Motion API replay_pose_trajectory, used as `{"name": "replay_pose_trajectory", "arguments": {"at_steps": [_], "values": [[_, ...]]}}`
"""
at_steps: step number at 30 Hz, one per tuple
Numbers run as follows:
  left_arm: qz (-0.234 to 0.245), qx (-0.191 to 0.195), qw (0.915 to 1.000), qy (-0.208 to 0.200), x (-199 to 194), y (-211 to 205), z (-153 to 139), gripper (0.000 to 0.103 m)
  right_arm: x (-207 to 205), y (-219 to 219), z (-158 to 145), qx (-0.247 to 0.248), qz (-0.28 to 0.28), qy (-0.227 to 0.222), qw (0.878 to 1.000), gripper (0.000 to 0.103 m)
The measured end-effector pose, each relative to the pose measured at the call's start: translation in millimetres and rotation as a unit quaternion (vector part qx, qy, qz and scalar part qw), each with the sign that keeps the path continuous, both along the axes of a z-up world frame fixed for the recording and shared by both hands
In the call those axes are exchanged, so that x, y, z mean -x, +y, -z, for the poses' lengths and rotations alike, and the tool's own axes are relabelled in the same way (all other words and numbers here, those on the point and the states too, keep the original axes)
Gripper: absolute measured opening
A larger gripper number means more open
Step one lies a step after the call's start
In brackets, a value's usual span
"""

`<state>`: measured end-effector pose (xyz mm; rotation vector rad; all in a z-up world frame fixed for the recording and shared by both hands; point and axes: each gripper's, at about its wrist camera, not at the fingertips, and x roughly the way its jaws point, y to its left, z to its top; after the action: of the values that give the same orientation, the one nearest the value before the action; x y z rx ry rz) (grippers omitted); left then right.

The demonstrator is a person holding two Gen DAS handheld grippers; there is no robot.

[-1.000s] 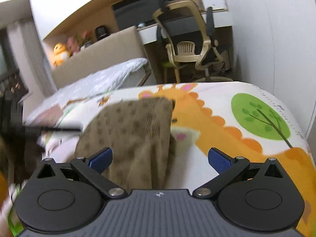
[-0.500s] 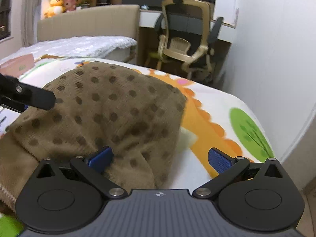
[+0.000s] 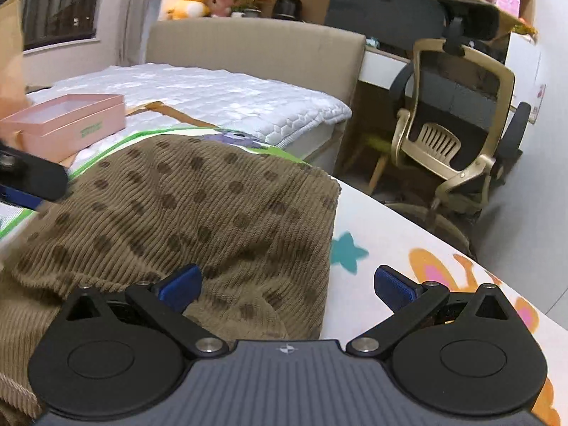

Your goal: Fold clothes

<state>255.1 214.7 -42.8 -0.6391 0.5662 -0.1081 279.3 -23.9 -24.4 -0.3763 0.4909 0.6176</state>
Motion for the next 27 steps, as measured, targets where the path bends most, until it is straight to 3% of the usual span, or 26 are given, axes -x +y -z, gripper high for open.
{"name": "replay_pose_trajectory", "arguments": {"at_steps": [2,5,10,13,19,22,27], "values": [[-0.025,-0.015,0.9996,-0.002,7,19,-8,0.088,-6,10,0,0.002,-0.004,-0.001,1.000,0.103],[-0.024,-0.043,0.9986,-0.021,10,21,-26,0.088,-14,25,-1,0.004,-0.010,-0.002,1.000,0.103],[0.026,-0.060,0.9972,-0.037,-26,-2,-43,0.089,-21,43,-4,0.010,-0.019,-0.009,1.000,0.103],[0.046,-0.071,0.9961,-0.024,-59,-21,-39,0.091,5,24,-17,0.000,-0.040,-0.035,0.999,0.103],[0.026,-0.076,0.9962,0.033,-115,-39,-15,0.094,37,9,-6,0.038,-0.081,-0.020,0.996,0.103],[0.023,-0.090,0.9955,0.022,-106,-47,-22,0.094,35,-3,-4,0.016,-0.071,0.006,0.997,0.103],[0.013,-0.144,0.9895,0.008,-29,-58,-40,0.095,46,-22,-1,-0.021,-0.063,0.025,0.997,0.103]]}}
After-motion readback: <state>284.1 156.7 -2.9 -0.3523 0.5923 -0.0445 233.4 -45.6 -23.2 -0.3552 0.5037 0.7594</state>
